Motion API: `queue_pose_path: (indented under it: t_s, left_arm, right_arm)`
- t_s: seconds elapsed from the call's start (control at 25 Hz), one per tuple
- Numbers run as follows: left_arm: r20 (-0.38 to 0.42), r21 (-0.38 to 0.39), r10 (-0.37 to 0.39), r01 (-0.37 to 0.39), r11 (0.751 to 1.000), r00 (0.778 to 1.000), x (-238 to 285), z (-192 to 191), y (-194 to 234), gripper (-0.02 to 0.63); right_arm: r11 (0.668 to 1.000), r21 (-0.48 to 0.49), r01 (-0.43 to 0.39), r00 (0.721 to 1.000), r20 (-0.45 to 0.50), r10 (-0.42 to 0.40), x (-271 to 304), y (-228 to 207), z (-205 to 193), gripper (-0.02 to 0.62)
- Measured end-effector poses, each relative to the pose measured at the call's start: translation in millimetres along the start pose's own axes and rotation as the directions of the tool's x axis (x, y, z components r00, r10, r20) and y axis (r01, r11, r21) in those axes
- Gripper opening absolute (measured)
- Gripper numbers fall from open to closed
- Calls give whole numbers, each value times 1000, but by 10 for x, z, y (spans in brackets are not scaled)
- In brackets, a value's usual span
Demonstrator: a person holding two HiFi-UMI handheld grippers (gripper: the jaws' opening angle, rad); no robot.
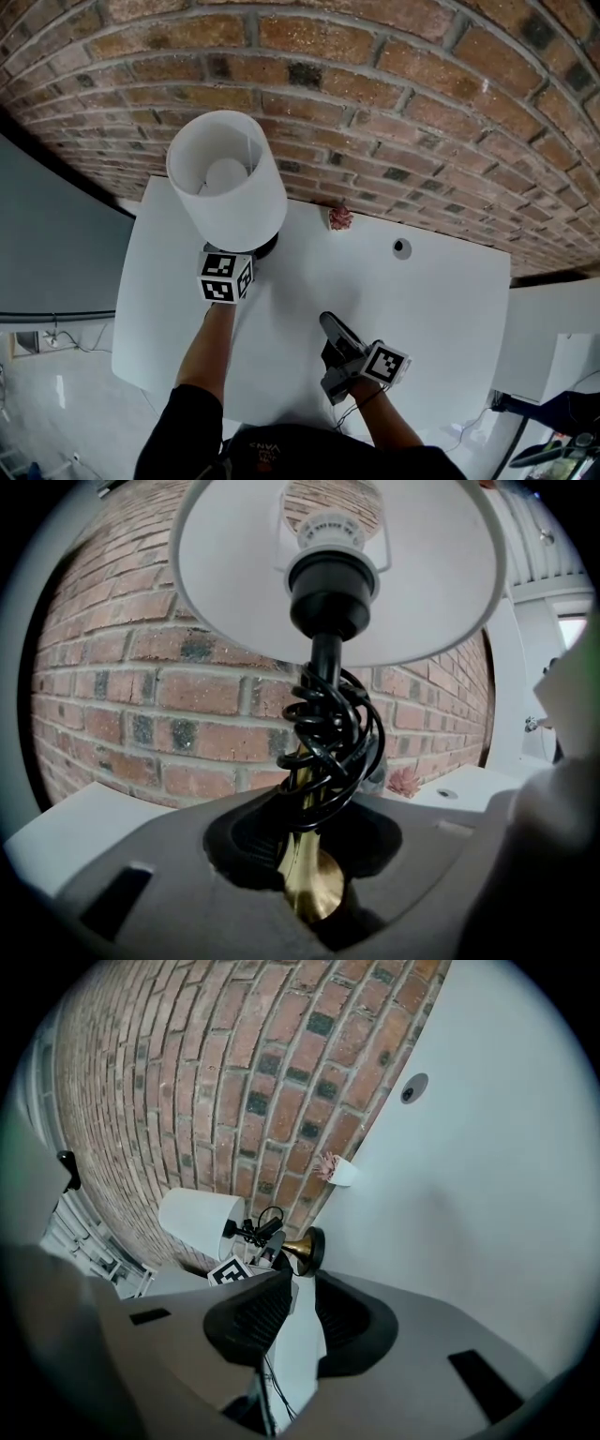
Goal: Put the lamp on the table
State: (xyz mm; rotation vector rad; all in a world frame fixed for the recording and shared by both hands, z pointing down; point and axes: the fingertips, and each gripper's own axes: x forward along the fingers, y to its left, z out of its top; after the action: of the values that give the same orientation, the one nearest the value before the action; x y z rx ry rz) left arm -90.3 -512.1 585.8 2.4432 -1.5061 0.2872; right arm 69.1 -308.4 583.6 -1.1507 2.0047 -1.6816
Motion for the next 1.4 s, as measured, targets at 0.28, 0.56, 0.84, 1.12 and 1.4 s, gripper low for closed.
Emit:
queue_pose_path:
  t_s: [0.28, 0.56, 0.84, 1.12, 1.4]
  left_arm:
    - [68, 80, 18, -24, 997, 997, 19, 24, 1, 120]
    - [79, 152, 24, -36, 988, 997, 8, -9, -17, 140]
    - [43, 161, 12, -18, 987, 999, -21, -132, -49, 198]
    - [9, 110, 42, -43, 993, 999, -396, -418, 3, 229]
    - [-12, 106, 44, -43, 993, 999, -1056, -593, -63, 244]
  right_arm:
    - [999, 4, 38, 999, -17, -37, -6, -123, -41, 81]
    - [999, -24, 41, 999, -7, -41, -58, -94, -38, 81]
    - [998, -48, 44, 999, 15, -44, -167, -35, -83, 81]
    - [998, -27, 65, 998, 20, -64, -313, -9, -297, 81]
    - [995, -59, 85, 996, -5, -85, -423, 58, -630, 81]
